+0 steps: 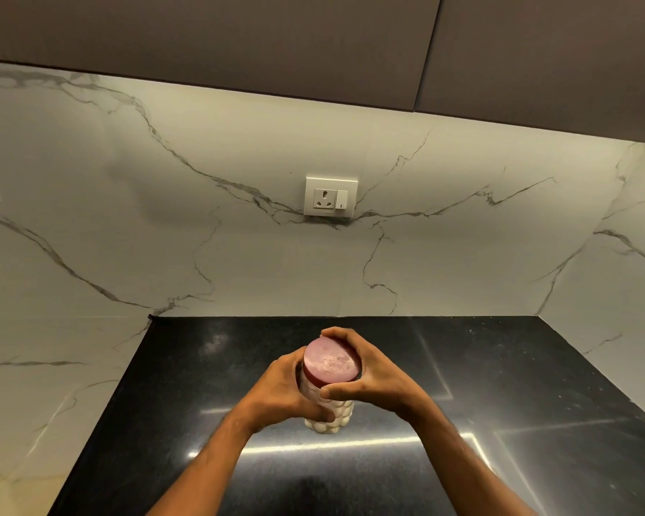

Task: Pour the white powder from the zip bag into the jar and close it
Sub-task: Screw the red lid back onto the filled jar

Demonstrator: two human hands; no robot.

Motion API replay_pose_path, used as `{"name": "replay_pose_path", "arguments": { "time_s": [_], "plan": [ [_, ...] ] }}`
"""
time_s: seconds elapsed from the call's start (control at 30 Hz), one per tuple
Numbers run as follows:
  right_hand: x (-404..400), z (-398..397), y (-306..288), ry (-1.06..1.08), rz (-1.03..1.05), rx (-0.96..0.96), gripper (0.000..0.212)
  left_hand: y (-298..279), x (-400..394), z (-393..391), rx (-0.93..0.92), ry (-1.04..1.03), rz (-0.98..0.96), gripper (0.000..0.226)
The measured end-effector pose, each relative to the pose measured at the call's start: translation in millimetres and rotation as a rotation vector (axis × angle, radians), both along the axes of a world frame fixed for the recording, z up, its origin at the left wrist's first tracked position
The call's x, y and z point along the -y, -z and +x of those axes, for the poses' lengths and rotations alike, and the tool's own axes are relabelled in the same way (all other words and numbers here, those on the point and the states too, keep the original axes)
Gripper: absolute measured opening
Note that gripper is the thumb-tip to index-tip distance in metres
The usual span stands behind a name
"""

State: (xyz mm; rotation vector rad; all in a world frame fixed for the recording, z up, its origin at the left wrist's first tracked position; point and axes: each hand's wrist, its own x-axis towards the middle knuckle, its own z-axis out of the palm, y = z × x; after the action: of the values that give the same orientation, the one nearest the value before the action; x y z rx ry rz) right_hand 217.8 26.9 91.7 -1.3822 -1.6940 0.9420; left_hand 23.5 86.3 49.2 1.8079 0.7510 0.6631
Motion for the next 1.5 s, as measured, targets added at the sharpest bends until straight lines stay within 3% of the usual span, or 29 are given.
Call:
{"name": "replay_pose_path", "arguments": {
  "time_s": [0.23,0.73,1.0,1.5],
  "plan": [
    [3,-8,13,0.135,0.113,-0.118,0.076,0,1,3,0.032,-0.056,0.033,0.088],
    [-2,-15,33,0.211,0.166,-0.085,0.083,19,0,10,-0.02,-0.184,0.109,0.09],
    [-14,-23,58,0.208,0.112,-0.016,0.091,44,-6,10,-0.01,-0.254,0.057,0.104],
    [-25,-40,122,0.237,0.0,-0.032,0.11,99,-4,-7,0.083,-0.334,-0.119,0.098]
  ]
}}
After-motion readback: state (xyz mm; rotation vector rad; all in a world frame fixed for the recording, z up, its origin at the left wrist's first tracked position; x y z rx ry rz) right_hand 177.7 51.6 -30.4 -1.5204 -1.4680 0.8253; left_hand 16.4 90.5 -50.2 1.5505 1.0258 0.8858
